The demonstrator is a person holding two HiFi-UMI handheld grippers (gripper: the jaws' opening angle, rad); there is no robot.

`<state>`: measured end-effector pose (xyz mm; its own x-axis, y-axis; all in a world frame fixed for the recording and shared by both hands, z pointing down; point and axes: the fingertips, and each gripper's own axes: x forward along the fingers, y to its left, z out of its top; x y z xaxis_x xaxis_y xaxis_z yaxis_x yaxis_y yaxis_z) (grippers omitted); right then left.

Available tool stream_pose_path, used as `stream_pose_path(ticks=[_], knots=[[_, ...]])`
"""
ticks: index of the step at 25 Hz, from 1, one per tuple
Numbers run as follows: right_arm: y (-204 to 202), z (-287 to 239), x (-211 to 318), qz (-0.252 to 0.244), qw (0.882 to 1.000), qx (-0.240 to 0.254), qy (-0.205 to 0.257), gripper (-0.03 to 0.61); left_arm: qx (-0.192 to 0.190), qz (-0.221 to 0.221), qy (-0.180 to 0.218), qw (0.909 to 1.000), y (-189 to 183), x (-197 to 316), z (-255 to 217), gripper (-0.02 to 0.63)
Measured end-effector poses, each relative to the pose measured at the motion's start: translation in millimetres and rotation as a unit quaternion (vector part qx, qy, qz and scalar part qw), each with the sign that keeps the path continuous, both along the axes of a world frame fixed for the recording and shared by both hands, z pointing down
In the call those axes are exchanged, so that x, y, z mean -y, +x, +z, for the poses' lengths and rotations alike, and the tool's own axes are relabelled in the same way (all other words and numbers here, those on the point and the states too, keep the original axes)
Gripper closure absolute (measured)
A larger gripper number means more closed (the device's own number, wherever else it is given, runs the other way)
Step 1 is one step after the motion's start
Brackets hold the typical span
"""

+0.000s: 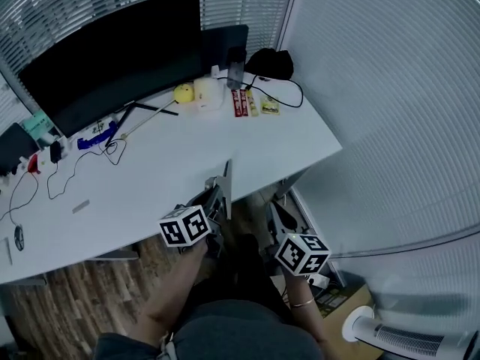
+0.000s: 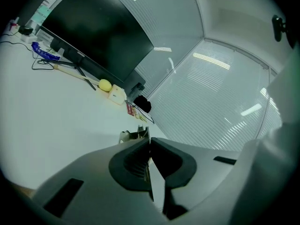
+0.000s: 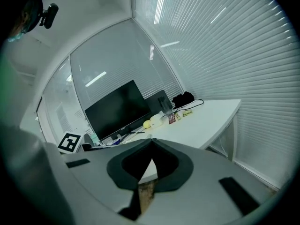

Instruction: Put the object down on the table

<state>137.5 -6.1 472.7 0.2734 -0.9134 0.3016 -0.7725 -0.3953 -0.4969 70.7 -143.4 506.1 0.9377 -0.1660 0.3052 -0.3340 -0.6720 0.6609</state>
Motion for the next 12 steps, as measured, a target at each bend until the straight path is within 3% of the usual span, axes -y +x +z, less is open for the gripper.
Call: stream_pose_path(ticks=[12], knots=[[55.7,-12.1,85.3,-0.122,0.993,-0.007,0.009,0.572,-0.028,-0.126,-0.018,0.9915,25.1,62.5,-12.2,0.584]])
